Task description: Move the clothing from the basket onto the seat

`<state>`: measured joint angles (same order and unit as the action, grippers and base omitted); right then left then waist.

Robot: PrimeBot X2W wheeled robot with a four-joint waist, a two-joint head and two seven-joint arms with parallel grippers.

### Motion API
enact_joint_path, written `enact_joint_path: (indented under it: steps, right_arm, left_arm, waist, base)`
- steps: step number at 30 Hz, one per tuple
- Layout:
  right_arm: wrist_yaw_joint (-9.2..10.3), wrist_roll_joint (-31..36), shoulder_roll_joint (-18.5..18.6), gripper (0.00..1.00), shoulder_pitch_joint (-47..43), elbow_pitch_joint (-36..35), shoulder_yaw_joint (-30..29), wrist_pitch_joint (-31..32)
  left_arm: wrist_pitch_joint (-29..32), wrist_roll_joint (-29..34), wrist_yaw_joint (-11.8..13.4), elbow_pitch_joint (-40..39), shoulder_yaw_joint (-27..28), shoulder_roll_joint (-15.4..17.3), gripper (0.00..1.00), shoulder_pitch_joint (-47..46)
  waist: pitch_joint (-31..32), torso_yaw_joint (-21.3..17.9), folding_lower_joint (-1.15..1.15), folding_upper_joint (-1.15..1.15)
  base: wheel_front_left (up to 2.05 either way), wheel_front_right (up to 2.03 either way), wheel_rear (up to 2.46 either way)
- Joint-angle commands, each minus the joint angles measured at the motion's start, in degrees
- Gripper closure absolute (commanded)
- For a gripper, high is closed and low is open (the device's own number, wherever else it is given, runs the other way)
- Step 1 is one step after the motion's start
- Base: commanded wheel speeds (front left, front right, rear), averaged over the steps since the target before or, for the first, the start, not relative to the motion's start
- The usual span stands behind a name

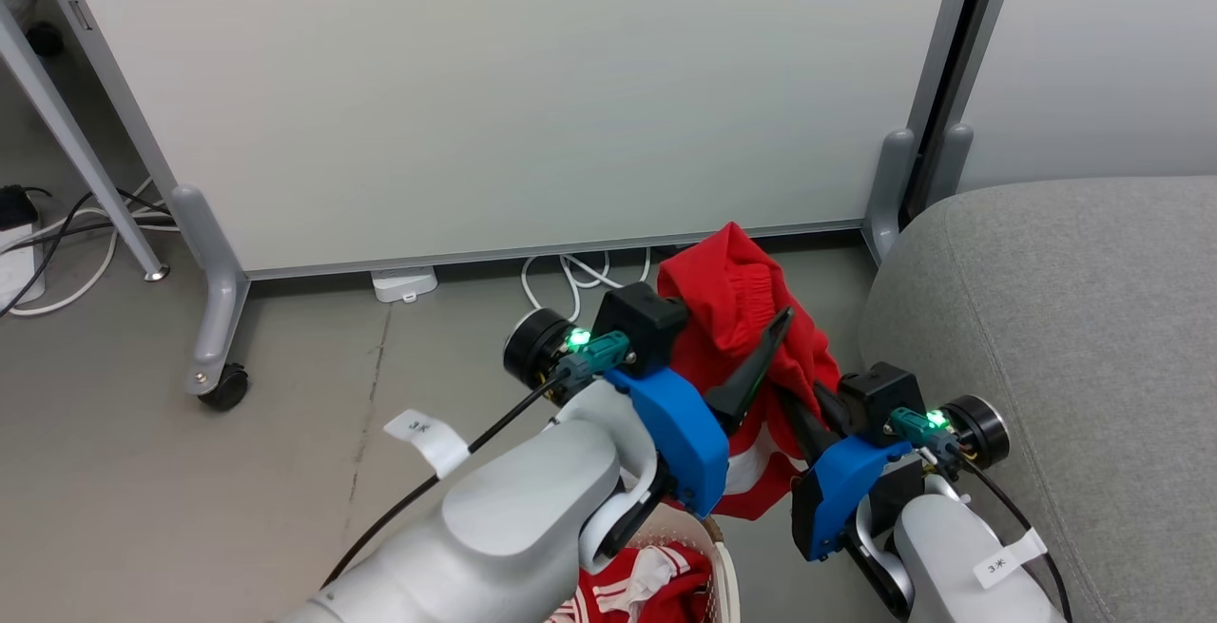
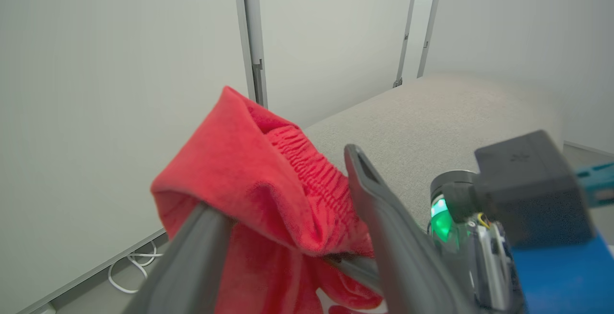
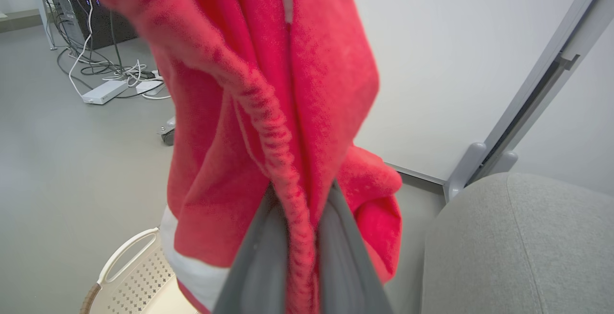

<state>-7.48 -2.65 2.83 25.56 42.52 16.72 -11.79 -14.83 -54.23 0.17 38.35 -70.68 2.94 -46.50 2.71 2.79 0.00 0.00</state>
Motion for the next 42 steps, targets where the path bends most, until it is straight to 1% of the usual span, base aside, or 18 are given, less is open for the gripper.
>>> enact_joint_path:
  steps: [1, 4, 11, 15, 21, 25, 32, 36, 42]
  right_arm:
    - [-0.03, -0.3, 0.1, 1.0, 0.4, 0.1, -0.3, -0.4]
    - [-0.03, -0.2, 0.1, 1.0, 0.2, 0.1, -0.6, -0.6]
    - [-0.03, -0.1, 0.1, 1.0, -0.4, 0.1, -1.5, -1.0]
    - [-0.03, -0.1, 0.1, 1.0, -0.4, 0.0, -1.7, -1.1]
    - [-0.03, -0.9, 0.1, 1.0, 0.3, -0.3, -0.9, -1.0]
    - [-0.03, -1.2, 0.1, 1.0, 0.6, -0.4, -0.7, -1.0]
    - [-0.03, -0.8, 0.1, 1.0, 0.3, -0.2, -0.9, -1.2]
    - [-0.03, -0.6, 0.1, 1.0, 0.1, -0.2, -1.2, -1.2]
    - [-0.03, 0.1, 0.1, 1.0, -0.2, -0.2, -1.8, -1.3]
  left_arm:
    - [-0.4, 0.7, 0.6, -0.2, 1.2, 0.6, 0.0, 1.7]
    - [-0.4, 1.7, 0.9, -2.0, 4.0, 1.5, 0.0, 3.2]
    - [-0.4, 10.2, 2.4, -11.0, 13.3, 6.2, 0.0, 12.9]
    - [-0.4, 14.9, 2.2, -16.2, 18.5, 8.5, 0.0, 18.9]
    - [-0.4, 21.8, 1.1, -21.7, 25.6, 10.8, 0.0, 27.8]
    - [-0.4, 25.1, 0.7, -23.6, 30.7, 10.7, 0.0, 33.7]
    - [-0.4, 30.4, -1.5, -23.8, 37.3, 10.1, 0.0, 40.3]
    - [-0.5, 32.6, -2.8, -23.3, 40.2, 8.8, 0.0, 42.2]
    - [-0.4, 35.1, -4.5, -22.5, 43.0, 6.9, 0.0, 43.1]
  waist:
    - [0.1, 0.0, 0.0, 0.0]
    - [0.1, 0.1, 0.0, 0.0]
    - [0.0, 0.2, 0.0, 0.0]
    - [-0.2, 0.2, 0.0, 0.0]
    - [-0.2, -0.4, 0.0, 0.0]
    - [-0.2, -0.8, 0.0, 0.0]
    - [-0.2, -1.2, 0.0, 0.0]
    - [-0.4, -1.3, 0.0, 0.0]
    - [-0.5, -1.2, 0.0, 0.0]
  base:
    - [0.0, 0.0, 0.0]
    - [0.0, 0.0, 0.0]
    - [0.0, 0.0, 0.0]
    - [0.0, 0.0, 0.0]
    - [0.0, 0.0, 0.0]
    - [0.0, 0.0, 0.0]
    - [0.0, 0.0, 0.0]
    - [0.0, 0.0, 0.0]
    - [0.0, 0.0, 0.0]
